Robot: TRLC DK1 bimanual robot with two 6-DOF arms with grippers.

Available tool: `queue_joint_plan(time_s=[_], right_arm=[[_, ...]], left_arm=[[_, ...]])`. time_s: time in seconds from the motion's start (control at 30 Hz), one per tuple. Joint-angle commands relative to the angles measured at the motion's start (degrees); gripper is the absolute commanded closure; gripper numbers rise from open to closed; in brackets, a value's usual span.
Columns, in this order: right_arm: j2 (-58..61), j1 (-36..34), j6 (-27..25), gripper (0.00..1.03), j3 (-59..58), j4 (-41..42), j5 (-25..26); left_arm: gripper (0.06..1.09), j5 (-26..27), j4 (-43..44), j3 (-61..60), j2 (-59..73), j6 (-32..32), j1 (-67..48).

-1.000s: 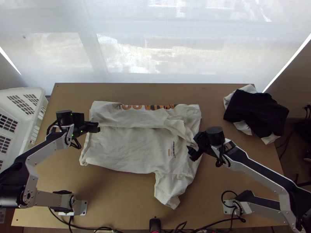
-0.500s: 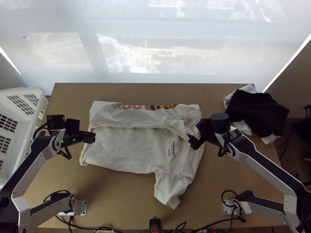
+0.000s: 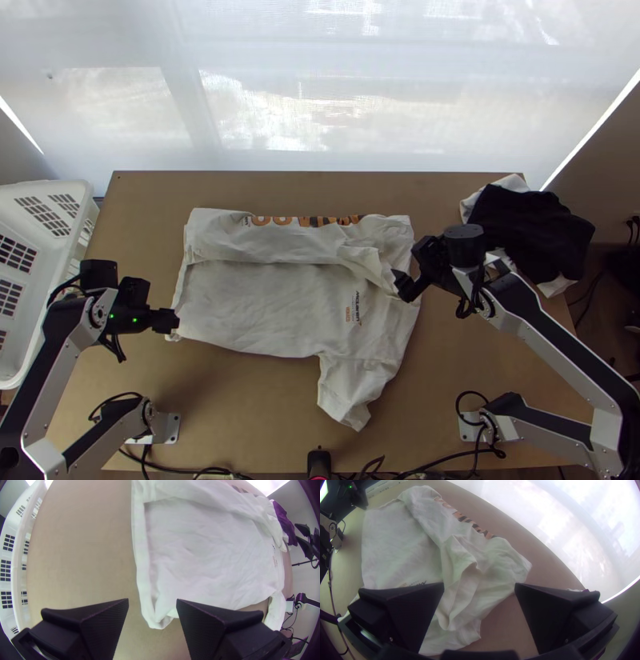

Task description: Fold the t-shirt

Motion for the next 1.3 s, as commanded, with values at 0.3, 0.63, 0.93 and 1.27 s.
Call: queue_joint_plan(time_s=[0.3,0.63,0.93,1.27], right_arm=[[-3.9,-0.5,-0.9,0.05,1.0,-4.3,0.0],[-7.9,1.2,-1.0,0.05,0.7,-9.9,-0.1],[-9.4,2.7,-1.1,0.05,1.5,-12.3,-0.2],[-10.8,8.2,-1.7,0.05,1.5,-18.9,-2.3]], left_arm=[[0.48,-1.7,-2.0,-2.8,3.4,-4.0,-1.1],[0.48,-1.6,2.6,-5.6,6.8,-6.4,-3.1],[0.9,-0.9,4.7,-6.0,7.3,-7.6,-3.3],[1.05,-0.7,3.8,-0.9,5.2,-11.9,-7.1]])
